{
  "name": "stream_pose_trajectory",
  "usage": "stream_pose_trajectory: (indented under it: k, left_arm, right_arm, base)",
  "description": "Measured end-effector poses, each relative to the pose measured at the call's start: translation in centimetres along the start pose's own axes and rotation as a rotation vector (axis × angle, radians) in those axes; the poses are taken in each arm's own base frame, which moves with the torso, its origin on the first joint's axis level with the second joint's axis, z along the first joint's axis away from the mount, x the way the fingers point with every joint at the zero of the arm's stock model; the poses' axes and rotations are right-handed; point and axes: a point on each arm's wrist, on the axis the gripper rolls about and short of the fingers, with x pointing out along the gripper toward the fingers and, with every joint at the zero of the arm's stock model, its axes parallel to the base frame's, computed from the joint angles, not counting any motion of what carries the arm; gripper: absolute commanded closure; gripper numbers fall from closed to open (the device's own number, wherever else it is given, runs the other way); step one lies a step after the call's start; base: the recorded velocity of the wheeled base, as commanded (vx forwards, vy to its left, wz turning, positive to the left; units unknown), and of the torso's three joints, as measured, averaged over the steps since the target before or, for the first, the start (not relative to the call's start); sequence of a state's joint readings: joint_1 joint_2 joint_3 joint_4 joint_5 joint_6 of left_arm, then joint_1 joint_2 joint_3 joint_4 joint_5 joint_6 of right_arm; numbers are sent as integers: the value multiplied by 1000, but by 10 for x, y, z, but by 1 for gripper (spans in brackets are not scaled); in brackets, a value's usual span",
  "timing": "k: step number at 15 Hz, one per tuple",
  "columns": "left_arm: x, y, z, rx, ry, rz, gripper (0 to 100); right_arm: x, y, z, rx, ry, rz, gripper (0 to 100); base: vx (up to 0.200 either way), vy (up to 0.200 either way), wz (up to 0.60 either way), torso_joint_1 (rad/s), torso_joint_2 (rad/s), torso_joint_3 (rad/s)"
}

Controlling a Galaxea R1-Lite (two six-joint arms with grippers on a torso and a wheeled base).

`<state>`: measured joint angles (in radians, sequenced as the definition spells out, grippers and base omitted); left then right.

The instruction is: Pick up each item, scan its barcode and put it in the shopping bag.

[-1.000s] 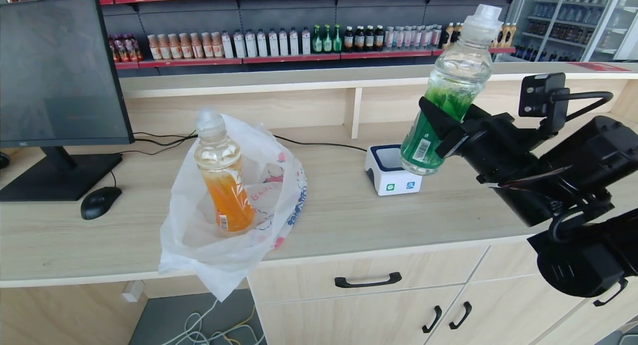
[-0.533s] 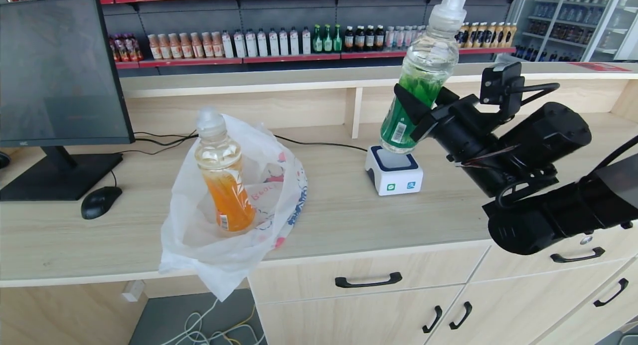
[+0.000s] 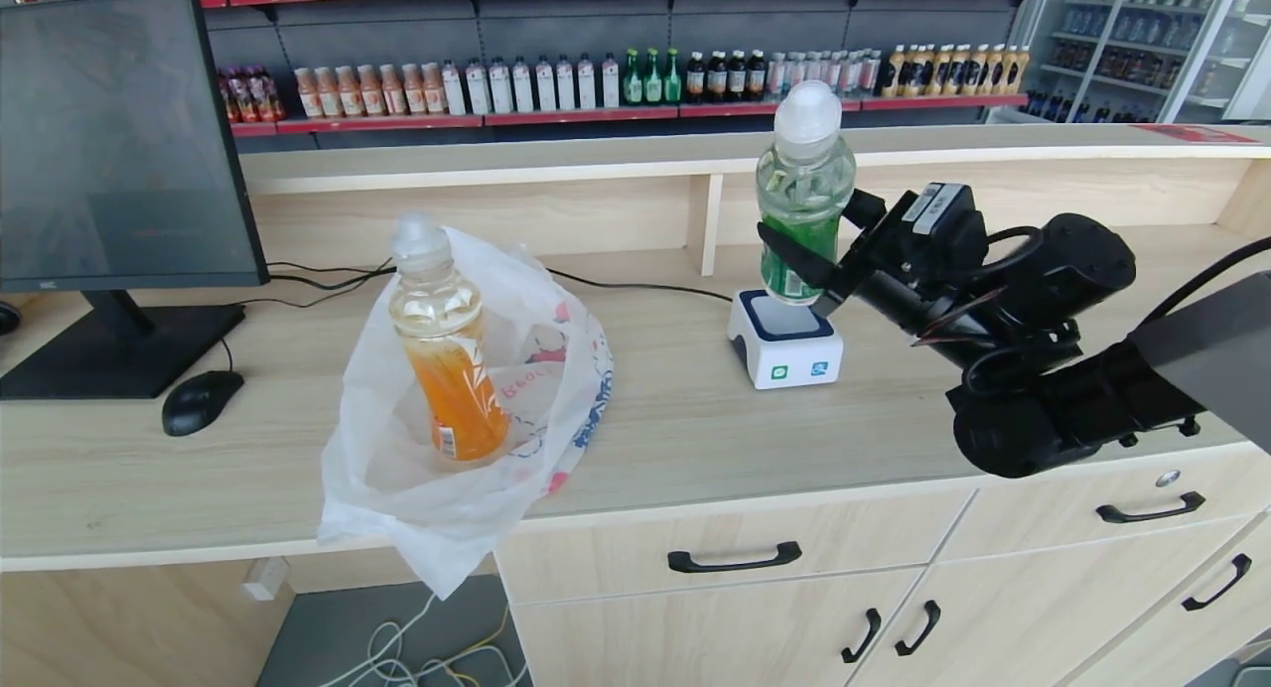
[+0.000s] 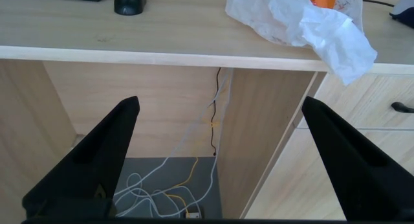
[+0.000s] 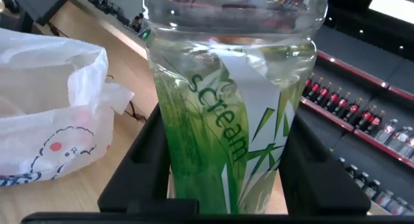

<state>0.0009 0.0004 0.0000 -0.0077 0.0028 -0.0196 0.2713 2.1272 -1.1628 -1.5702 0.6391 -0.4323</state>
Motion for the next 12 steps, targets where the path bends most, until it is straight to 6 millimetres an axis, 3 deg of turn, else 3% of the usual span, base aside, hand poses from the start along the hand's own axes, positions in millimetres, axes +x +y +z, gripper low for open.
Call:
stream_pose_trajectory:
  k: [6,12]
  left_arm:
    - [0,0,0,0,0,0,0]
    - [0,0,0,0,-1,-1,0]
  right_arm:
    - [-4,-7,-22,-112,-10,50,100]
    - [4,-13,-40,-195,-69,94,100]
  base:
    - [0,0,0,0,0,0]
    - [0,0,0,0,0,0]
